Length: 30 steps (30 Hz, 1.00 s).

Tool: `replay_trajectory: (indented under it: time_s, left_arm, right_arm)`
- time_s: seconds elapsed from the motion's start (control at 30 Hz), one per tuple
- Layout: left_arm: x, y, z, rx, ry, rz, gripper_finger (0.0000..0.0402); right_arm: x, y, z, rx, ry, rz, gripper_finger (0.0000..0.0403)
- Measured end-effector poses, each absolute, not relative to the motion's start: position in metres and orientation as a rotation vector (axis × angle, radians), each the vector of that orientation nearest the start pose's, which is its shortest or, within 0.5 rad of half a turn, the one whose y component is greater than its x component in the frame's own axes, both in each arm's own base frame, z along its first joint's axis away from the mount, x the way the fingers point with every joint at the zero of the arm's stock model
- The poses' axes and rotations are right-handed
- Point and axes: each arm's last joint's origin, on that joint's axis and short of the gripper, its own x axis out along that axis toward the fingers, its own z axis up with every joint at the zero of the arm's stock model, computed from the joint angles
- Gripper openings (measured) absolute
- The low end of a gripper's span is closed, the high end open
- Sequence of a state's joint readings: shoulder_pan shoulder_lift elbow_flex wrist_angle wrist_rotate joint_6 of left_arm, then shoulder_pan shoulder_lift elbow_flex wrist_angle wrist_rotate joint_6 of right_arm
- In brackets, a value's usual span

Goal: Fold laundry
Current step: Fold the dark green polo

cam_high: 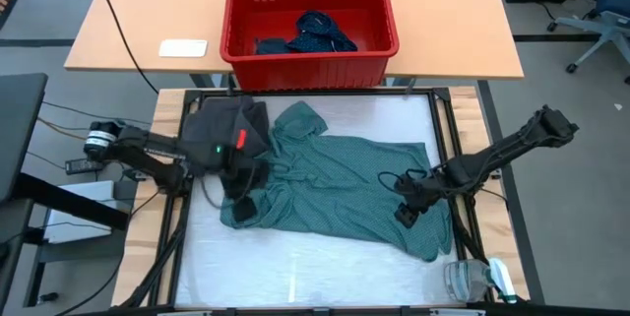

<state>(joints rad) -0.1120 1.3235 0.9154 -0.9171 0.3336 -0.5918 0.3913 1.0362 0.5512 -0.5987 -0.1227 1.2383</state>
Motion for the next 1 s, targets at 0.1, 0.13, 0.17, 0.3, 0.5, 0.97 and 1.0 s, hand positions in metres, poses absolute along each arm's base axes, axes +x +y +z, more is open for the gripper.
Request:
replay_trajectory:
  time_s: [0.1,0.13,0.17,0.3,0.5,0.97,1.0]
  left_arm:
    - [0.23,-0.049,0.216,-0.651,1.31,0.084,0.0183]
    - [0.23,-0.051,0.213,-0.656,1.288,0.114,0.0183]
    - [0.23,-0.053,0.211,-0.657,1.27,0.146,0.0183]
    - [0.226,-0.058,0.199,-0.664,1.262,0.194,0.0183]
    - [0.22,-0.058,0.179,-0.656,1.316,0.239,0.0175]
    - [0.206,-0.076,0.176,-0.752,1.441,0.22,0.0003]
    - [0.202,-0.079,0.177,-0.768,1.466,0.222,0.0003]
  right_arm:
    - [0.156,0.071,0.172,0.94,1.236,-0.265,0.0158]
    - [0.156,0.072,0.17,0.948,1.241,-0.259,0.0158]
    - [0.154,0.072,0.168,0.952,1.248,-0.255,0.0158]
    - [0.154,0.076,0.167,0.964,1.24,-0.232,0.0158]
    - [0.154,0.079,0.167,0.985,1.201,-0.278,0.0158]
    - [0.132,0.089,0.133,0.891,1.451,-0.408,0.0043]
    - [0.131,0.089,0.132,0.882,1.463,-0.413,0.0024]
